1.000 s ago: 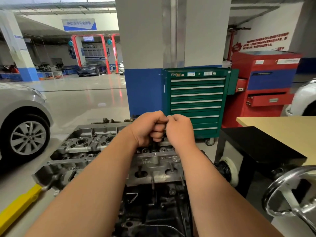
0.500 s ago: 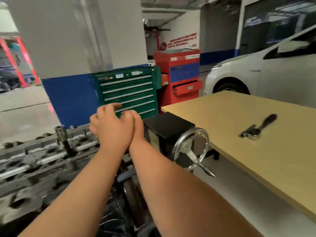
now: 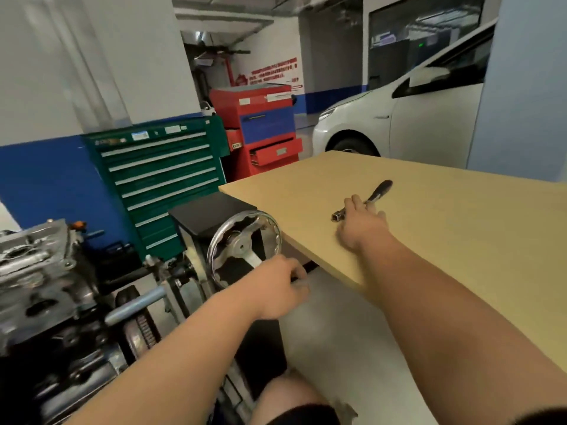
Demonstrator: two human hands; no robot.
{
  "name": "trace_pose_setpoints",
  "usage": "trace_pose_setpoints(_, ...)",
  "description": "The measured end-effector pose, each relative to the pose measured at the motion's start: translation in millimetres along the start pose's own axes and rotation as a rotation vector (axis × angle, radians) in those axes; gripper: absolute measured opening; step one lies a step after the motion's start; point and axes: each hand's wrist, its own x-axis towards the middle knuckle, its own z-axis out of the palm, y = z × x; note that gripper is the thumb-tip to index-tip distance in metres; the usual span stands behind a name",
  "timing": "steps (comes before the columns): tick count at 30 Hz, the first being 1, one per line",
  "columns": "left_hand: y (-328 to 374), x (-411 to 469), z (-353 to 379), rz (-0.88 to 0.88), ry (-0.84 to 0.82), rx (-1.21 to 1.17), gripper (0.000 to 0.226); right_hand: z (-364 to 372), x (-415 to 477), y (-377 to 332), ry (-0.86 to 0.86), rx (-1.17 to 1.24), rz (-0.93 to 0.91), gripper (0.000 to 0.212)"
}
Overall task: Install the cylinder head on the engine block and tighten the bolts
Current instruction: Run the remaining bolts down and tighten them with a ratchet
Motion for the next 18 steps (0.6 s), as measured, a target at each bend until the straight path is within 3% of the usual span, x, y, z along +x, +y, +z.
trace_pose_setpoints(3,-4,-7,5,-0.076,-0.045,0.071,0.032,16,5,28,-0.085,0.016,-0.012,0.058)
trace_pose_setpoints(6,0,-7,2,-0.185,-0.062,0.123,0.022,16,11,31,0.052,-0.02,-0.068,0.049)
trace_pose_setpoints(8,8,-2,2,-0.224,-0.07,0.139,0.022,15,15,33,0.051,0.078,-0.084,0.055)
trace_pose_setpoints(10,17,5,4,-0.231,-0.062,0.111,0.023,17,22,37,-0.035,0.174,-0.092,0.063)
trace_pose_setpoints(12,27,13,-1,-0.215,-0.044,0.122,0.025,16,27,39,-0.07,0.176,-0.072,0.056)
trace_pose_setpoints(15,42,26,-3,-0.202,0.017,0.115,0.029,8,24,41,0.019,0.096,-0.149,0.044)
trace_pose_setpoints(18,55,39,5,-0.167,0.032,0.122,0.016,6,27,50,0.084,0.234,-0.23,0.042)
